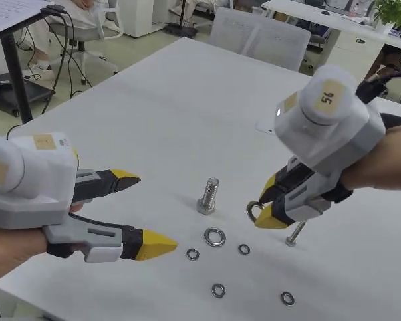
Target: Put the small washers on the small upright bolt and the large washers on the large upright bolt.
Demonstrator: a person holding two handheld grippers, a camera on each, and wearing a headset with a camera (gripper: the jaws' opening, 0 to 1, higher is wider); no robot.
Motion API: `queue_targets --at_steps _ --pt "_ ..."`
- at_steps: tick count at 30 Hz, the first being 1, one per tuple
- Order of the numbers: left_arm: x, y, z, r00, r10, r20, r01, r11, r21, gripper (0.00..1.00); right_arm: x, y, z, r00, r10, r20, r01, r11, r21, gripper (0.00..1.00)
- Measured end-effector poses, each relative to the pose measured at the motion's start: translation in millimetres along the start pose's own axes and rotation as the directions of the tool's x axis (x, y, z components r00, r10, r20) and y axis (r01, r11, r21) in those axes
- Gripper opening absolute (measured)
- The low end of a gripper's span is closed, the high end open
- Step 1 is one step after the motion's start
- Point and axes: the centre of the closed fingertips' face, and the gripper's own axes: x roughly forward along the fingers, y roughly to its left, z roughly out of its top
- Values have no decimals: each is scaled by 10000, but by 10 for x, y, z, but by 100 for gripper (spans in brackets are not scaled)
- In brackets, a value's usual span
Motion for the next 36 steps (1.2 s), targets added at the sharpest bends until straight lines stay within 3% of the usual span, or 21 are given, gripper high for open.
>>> queue_targets --at_steps 17,21,36 --pt "3 125 -42 9980 614 -138 -599 9940 918 74 76 -430 348 9998 -61 176 68 9992 -398 23" --pt "4 158 -50 9971 752 -128 -734 9915 1070 75 112 -455 397 9999 26 155 -19 9990 -441 23" --pt "53 235 -162 9905 1146 -759 -947 9693 2271 75 289 -590 460 9987 460 -211 -470 9976 -514 23"
